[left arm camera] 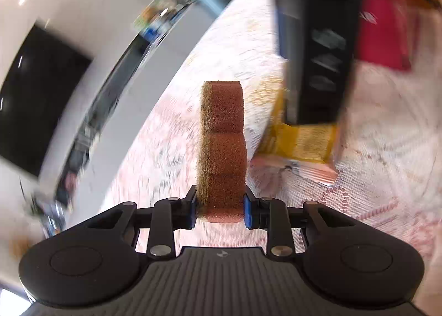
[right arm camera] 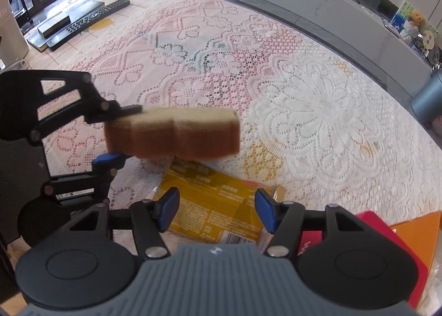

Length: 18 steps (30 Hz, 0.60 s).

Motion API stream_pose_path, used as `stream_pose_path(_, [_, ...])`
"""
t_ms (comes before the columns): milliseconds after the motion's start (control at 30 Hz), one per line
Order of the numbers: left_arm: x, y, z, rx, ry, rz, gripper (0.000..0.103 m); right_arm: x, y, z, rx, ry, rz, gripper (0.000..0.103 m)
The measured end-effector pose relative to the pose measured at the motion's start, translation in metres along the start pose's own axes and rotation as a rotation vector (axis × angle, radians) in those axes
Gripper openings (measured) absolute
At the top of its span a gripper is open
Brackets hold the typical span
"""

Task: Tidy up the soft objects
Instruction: 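Lift the sponge with the left tool while the right tool grasps the yellow snack packet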

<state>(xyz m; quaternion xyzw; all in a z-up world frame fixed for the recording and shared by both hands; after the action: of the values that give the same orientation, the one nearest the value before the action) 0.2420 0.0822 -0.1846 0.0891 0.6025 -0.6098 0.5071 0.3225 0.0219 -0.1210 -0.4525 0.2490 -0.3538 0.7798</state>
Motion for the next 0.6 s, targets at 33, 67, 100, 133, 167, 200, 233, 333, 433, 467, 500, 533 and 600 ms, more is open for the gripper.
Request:
stream_pose_path(33, [-0.004, -0.002, -0.002, -0.015, -0.037, -0.001, 0.035, -0.002, -0.001, -0.001, 0.000, 0.009, 0.007, 0.063])
stream_pose_path(67, [-0.008, -0.004, -0.005, -0.035, -0.082, -0.001, 0.035, -0.004, -0.002, -0.003, 0.003, 0.018, 0.013, 0.063])
stream_pose_path(100, [-0.012, -0.005, -0.009, -0.052, -0.124, 0.000, 0.035, -0.006, -0.002, -0.005, 0.006, 0.028, 0.016, 0.063])
stream_pose_path(133, [-0.017, -0.006, -0.013, -0.072, -0.166, 0.002, 0.035, -0.008, -0.003, -0.007, 0.012, 0.044, 0.015, 0.066])
stream_pose_path(167, [-0.022, -0.007, -0.018, -0.093, -0.206, 0.002, 0.035, -0.009, -0.003, -0.009, 0.018, 0.062, 0.013, 0.067])
stream_pose_path(200, [-0.025, -0.008, -0.021, -0.108, -0.238, 0.002, 0.035, -0.011, -0.004, -0.011, 0.026, 0.087, 0.012, 0.068])
stream_pose_path(233, [-0.030, -0.009, -0.027, -0.121, -0.275, -0.003, 0.035, -0.012, -0.005, -0.014, 0.033, 0.113, 0.016, 0.069])
stream_pose_path(333, [-0.036, -0.017, -0.031, -0.134, -0.353, -0.016, 0.035, -0.021, -0.006, -0.025, 0.059, 0.180, 0.032, 0.068])
stream_pose_path(433, [-0.032, -0.028, -0.039, -0.150, -0.410, -0.016, 0.035, -0.034, -0.004, -0.033, 0.073, 0.223, 0.045, 0.060])
stream_pose_path(467, [-0.033, -0.027, -0.039, -0.152, -0.419, -0.021, 0.035, -0.037, -0.002, -0.035, 0.072, 0.233, 0.048, 0.058])
stream_pose_path(500, [-0.034, -0.030, -0.040, -0.155, -0.427, -0.025, 0.035, -0.042, 0.001, -0.037, 0.069, 0.239, 0.047, 0.055])
stream_pose_path(533, [-0.030, -0.035, -0.043, -0.155, -0.434, -0.031, 0.035, -0.045, 0.004, -0.038, 0.064, 0.242, 0.037, 0.052])
stream_pose_path(600, [-0.031, -0.037, -0.047, -0.152, -0.456, -0.050, 0.035, -0.049, 0.013, -0.040, 0.056, 0.243, 0.013, 0.050])
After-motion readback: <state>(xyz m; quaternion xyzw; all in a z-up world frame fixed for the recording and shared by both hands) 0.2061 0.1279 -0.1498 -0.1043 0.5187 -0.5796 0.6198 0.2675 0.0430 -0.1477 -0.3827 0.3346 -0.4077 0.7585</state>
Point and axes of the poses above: each gripper's, at about its wrist camera, not at the fingertips, and y roughly the way its jaws point, x to its right, z to its top, the point moved 5 cm from there along y, roughly the way its jaws point, and after that the axes turned 14 degrees about y, right-handed, at the moved point
